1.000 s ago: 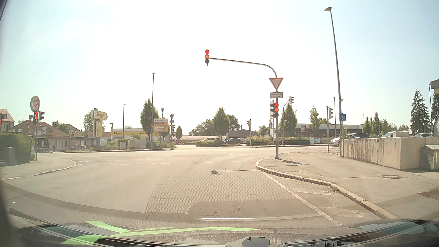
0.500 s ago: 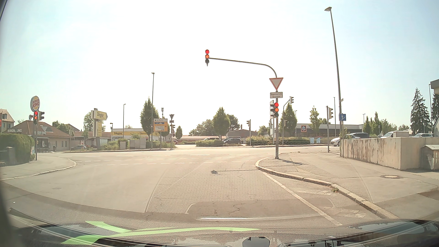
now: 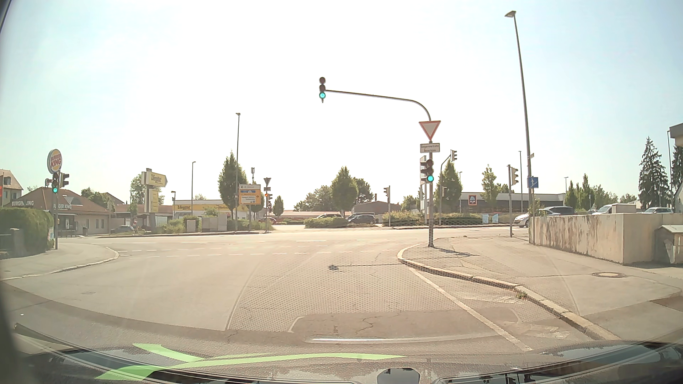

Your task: Follow the waypoints while adhering to traffic rules and regulations

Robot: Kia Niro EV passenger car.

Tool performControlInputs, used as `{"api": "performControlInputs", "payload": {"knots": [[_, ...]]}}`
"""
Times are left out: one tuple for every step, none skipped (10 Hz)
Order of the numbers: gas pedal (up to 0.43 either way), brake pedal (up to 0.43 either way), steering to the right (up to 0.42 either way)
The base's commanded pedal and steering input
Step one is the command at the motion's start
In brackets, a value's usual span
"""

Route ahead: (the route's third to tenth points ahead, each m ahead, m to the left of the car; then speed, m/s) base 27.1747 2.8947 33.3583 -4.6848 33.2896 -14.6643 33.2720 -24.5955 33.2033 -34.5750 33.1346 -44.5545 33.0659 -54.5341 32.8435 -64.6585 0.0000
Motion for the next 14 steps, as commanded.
{"api": "performControlInputs", "payload": {"knots": [[0.0, 0.244, -0.015], [0.0, 0.195, -0.015], [0.0, 0.116, -0.015], [0.0, 0.012, -0.015], [0.0, 0.0, -0.015], [0.0, 0.0, -0.015], [0.0, 0.0, -0.015], [0.0, 0.0, -0.016], [0.0, 0.0, -0.018], [0.0, 0.0, -0.02], [0.0, 0.0, -0.021], [0.0, 0.0, -0.023], [0.0, 0.0, -0.026], [0.02, 0.0, -0.03]]}}
